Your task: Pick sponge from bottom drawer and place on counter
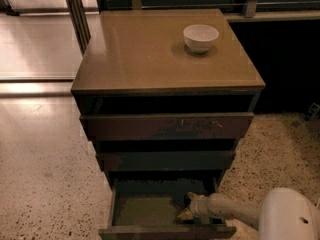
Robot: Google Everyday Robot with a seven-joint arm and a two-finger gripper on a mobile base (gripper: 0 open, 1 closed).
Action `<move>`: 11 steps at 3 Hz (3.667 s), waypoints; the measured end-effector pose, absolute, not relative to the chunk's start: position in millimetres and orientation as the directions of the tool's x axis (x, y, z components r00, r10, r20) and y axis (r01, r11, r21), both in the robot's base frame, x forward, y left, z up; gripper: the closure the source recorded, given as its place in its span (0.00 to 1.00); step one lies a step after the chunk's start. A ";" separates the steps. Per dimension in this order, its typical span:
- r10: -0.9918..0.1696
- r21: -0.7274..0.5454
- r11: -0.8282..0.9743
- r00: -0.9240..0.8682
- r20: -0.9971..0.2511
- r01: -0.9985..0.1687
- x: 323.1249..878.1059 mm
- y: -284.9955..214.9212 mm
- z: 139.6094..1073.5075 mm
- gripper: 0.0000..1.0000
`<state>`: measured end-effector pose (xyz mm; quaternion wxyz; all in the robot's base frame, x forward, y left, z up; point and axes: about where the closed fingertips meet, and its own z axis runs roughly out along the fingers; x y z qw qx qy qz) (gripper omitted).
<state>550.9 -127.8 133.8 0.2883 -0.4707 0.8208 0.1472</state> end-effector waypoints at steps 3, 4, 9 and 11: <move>-0.703 -0.024 0.519 -0.411 -0.580 -0.854 563.8 -132.2 109.8 0.50; -0.706 -0.018 0.522 -0.420 -0.570 -0.853 562.7 -135.3 107.0 0.73; -0.796 0.106 0.153 -0.186 -0.576 -0.983 516.1 -125.5 233.4 1.00; -0.800 0.085 0.123 -0.149 -0.581 -0.989 514.2 -118.9 250.6 1.00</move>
Offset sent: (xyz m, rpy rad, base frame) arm 0.0225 -0.0067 -0.0278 -0.0428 0.0173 -0.0082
